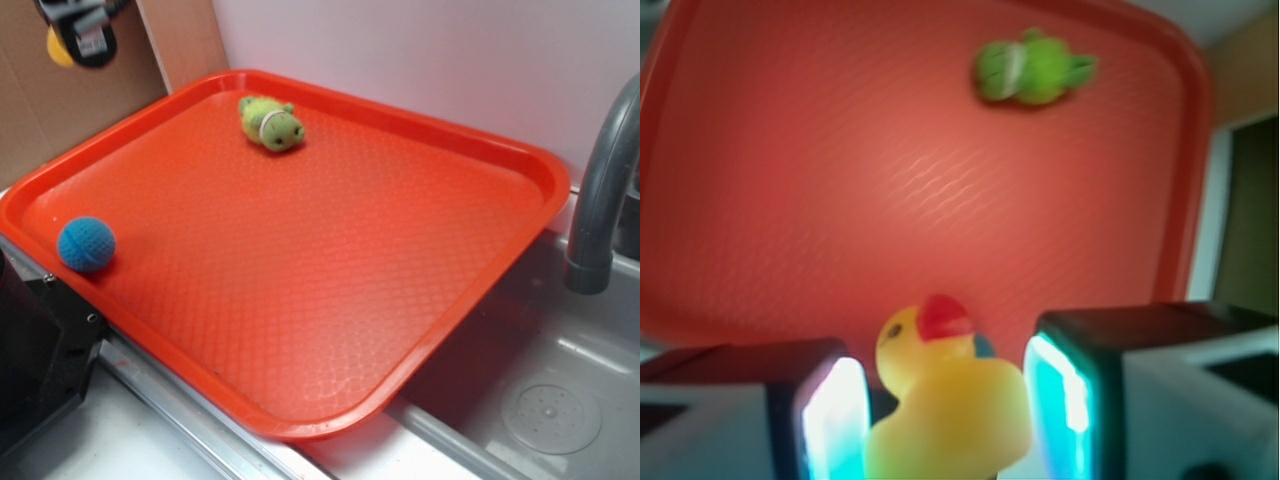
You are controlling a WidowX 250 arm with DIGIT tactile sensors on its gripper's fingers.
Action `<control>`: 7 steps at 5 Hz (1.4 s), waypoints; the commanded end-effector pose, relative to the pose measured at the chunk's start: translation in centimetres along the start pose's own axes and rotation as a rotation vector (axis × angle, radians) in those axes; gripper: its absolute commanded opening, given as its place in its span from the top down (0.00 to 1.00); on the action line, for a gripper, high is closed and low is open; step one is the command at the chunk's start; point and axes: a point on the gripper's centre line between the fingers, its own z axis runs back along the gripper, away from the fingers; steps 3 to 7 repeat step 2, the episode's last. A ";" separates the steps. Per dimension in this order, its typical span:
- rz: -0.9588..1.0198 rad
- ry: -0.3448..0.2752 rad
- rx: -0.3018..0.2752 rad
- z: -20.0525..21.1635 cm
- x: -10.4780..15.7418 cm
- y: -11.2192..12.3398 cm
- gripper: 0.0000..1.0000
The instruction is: Grab the yellow duck.
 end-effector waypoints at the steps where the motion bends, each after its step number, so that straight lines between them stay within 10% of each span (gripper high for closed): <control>1: 0.227 -0.081 0.047 0.9 2.0 0.1 1.00; 7: 0.322 -0.054 0.023 0.9 2.5 -0.5 1.00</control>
